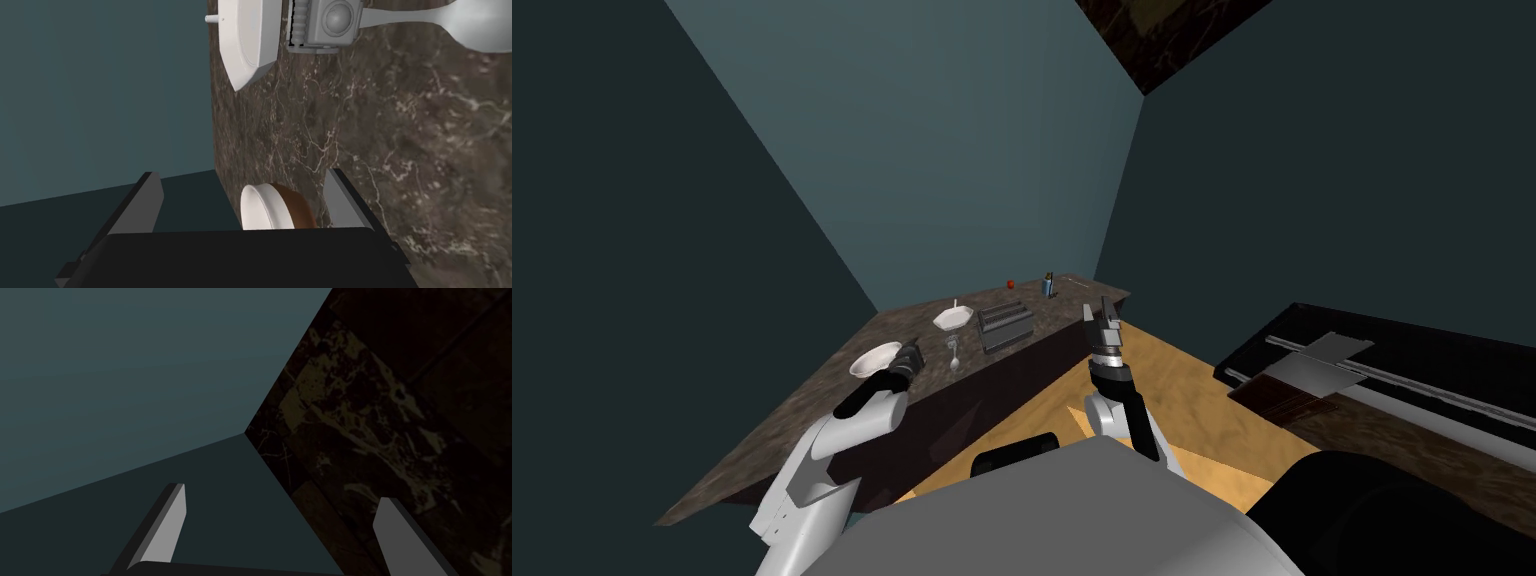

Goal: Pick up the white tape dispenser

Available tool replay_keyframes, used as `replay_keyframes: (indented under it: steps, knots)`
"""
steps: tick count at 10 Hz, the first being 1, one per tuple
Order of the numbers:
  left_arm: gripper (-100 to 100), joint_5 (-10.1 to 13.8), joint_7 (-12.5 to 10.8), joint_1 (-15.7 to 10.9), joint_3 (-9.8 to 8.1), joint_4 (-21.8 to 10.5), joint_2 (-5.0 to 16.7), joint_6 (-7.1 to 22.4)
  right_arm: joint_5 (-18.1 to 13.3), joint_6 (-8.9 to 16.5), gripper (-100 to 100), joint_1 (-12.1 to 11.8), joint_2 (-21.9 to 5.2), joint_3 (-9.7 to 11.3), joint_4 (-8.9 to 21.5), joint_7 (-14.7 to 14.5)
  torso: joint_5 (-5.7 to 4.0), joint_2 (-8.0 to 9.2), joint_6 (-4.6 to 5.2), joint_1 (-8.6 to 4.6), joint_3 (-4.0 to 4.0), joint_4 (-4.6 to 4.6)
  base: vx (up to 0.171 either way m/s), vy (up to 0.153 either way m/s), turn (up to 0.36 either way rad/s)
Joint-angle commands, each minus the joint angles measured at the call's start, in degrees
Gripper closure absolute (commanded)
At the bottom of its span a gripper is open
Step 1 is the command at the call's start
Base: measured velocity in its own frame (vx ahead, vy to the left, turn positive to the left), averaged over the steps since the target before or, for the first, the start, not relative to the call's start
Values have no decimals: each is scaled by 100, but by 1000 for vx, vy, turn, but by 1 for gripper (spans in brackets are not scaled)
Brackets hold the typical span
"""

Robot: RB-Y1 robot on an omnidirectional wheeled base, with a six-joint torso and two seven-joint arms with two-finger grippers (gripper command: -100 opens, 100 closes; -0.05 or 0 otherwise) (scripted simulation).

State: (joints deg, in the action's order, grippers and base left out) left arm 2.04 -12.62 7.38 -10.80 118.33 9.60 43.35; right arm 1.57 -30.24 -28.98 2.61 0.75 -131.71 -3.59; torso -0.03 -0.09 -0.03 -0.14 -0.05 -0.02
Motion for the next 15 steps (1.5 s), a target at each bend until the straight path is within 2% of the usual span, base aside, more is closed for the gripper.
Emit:
replay_keyframes:
  steps: [1, 3, 4, 8, 13, 14, 15]
  knots:
    - [-100, 23, -101, -133, -17, -151, 70, 286, 0, 0, 0, 0, 0, 0, 0, 0, 0, 0, 0, 0, 0, 0, 21, -44, -52]
    - [-100, 76, -219, -241, -32, -310, 178, 629, 0, 0, 0, 0, 0, 0, 0, 0, -1, -5, 1, -7, -3, -1, 30, -58, -75]
    - [-100, 76, -219, -241, -32, -310, 178, 662, 0, 0, 0, 0, 0, 0, 0, 0, -2, -7, 0, -7, -4, -2, 25, -35, -18]
    - [-100, 172, -423, -427, -53, -598, 379, 1265, 0, 0, 0, 0, 0, 0, 0, 0, -1, -12, 0, -3, -7, -3, 44, -42, -55]
    - [-100, 256, -608, -591, -75, -919, 578, 1854, 0, 0, 0, -1, -1, -1, 0, 0, 3, -22, -2, 14, -13, -5, 75, -11, -56]
    - [-100, 264, -626, -590, -74, -989, 593, 1920, 0, 0, 0, -1, -1, -1, 0, 0, 4, -32, -1, 20, -18, -7, 171, 20, -69]
    - [-100, 273, -602, -580, -80, -977, 589, 1822, 0, 0, 0, -2, -1, -1, 0, 0, 5, -51, -2, 22, -29, -11, 83, 10, -9]
